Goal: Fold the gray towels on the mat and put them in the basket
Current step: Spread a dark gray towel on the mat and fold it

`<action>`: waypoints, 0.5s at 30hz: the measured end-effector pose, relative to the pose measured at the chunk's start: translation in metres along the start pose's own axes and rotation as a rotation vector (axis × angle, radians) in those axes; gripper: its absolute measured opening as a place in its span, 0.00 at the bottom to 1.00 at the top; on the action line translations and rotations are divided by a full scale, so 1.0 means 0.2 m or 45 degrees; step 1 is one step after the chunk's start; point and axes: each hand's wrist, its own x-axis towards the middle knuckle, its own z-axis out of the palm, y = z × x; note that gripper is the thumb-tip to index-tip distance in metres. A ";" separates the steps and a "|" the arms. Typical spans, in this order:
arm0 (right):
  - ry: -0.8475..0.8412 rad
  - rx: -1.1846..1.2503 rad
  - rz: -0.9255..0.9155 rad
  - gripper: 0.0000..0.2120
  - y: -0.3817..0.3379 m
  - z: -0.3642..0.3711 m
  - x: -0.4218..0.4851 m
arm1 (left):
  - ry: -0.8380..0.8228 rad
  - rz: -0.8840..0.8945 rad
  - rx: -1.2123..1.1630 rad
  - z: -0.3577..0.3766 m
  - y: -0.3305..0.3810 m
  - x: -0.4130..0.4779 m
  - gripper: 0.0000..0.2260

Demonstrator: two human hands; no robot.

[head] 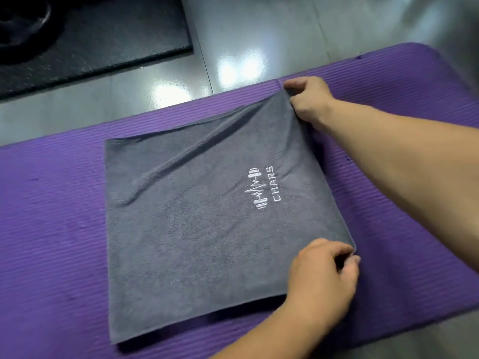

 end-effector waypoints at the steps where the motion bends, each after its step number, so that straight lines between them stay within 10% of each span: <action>1: -0.021 -0.045 0.001 0.22 0.03 0.01 0.00 | -0.051 -0.042 0.041 0.01 0.00 0.03 0.09; 8: -0.041 -0.315 -0.129 0.29 0.14 0.03 0.00 | 0.217 0.053 0.023 -0.35 -0.14 0.22 0.11; 15: 0.155 -0.724 -0.321 0.22 0.29 0.10 -0.09 | 0.592 -0.102 0.764 -1.32 -0.49 0.57 0.20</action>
